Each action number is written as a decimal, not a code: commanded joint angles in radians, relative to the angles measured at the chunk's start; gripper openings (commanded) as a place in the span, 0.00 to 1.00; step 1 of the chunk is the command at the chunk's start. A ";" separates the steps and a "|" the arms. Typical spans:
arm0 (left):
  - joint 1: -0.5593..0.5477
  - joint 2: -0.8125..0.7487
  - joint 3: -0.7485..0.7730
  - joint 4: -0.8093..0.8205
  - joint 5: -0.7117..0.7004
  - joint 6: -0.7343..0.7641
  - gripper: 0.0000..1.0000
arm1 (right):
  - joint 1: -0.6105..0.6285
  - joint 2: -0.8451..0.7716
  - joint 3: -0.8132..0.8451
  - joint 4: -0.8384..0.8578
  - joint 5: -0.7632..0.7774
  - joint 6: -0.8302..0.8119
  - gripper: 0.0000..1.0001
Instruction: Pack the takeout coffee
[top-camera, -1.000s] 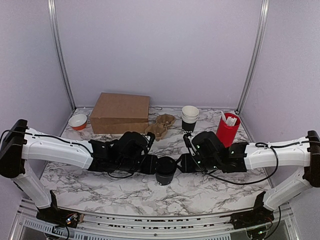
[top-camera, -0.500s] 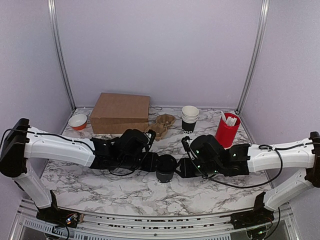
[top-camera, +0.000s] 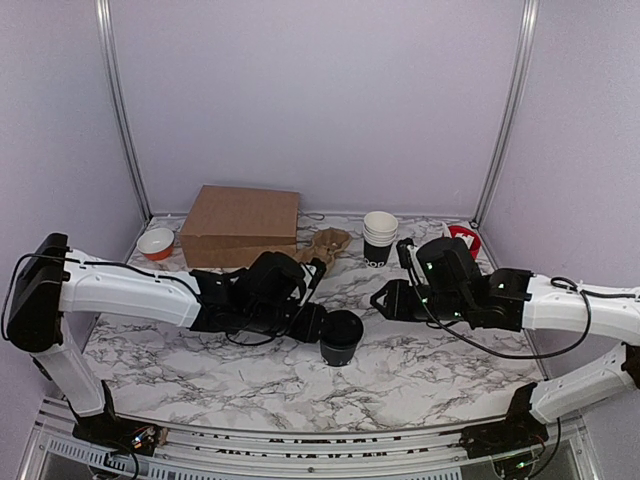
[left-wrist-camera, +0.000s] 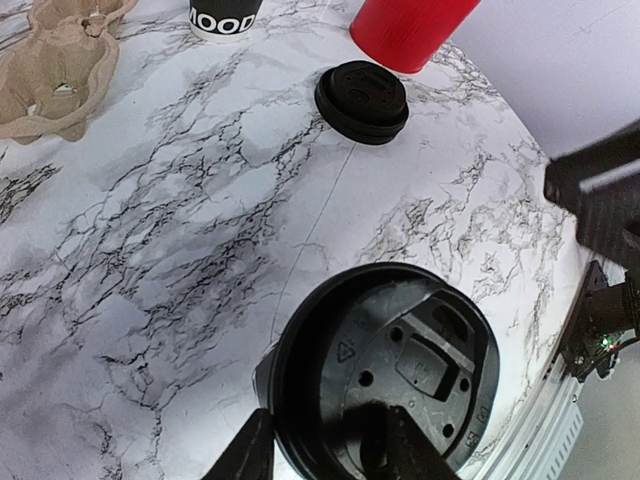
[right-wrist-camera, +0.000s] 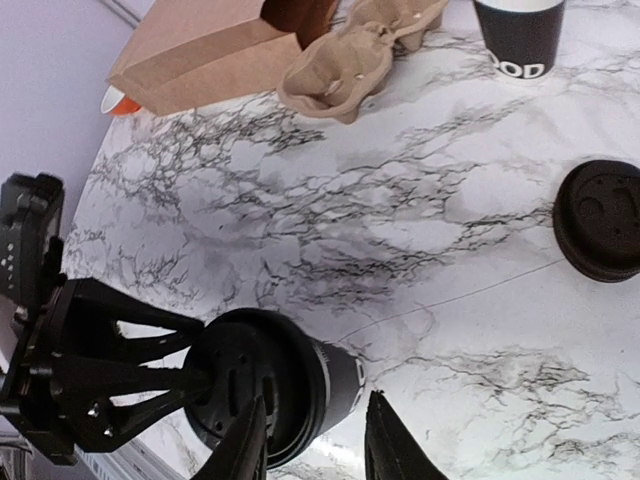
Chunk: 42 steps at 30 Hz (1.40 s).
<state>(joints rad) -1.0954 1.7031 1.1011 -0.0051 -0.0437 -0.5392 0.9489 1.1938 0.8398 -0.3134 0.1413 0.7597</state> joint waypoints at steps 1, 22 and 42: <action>0.008 0.036 0.014 -0.081 0.037 0.036 0.38 | -0.064 -0.003 -0.048 0.065 -0.091 -0.033 0.32; 0.010 0.059 0.032 -0.081 0.054 0.053 0.38 | -0.086 0.111 -0.096 0.165 -0.178 -0.037 0.30; 0.010 0.090 0.048 -0.081 0.065 0.068 0.38 | 0.036 0.260 -0.172 0.012 -0.114 -0.015 0.24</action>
<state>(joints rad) -1.0790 1.7386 1.1477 -0.0261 -0.0013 -0.4999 0.9176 1.3510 0.7338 -0.1383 0.0502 0.7322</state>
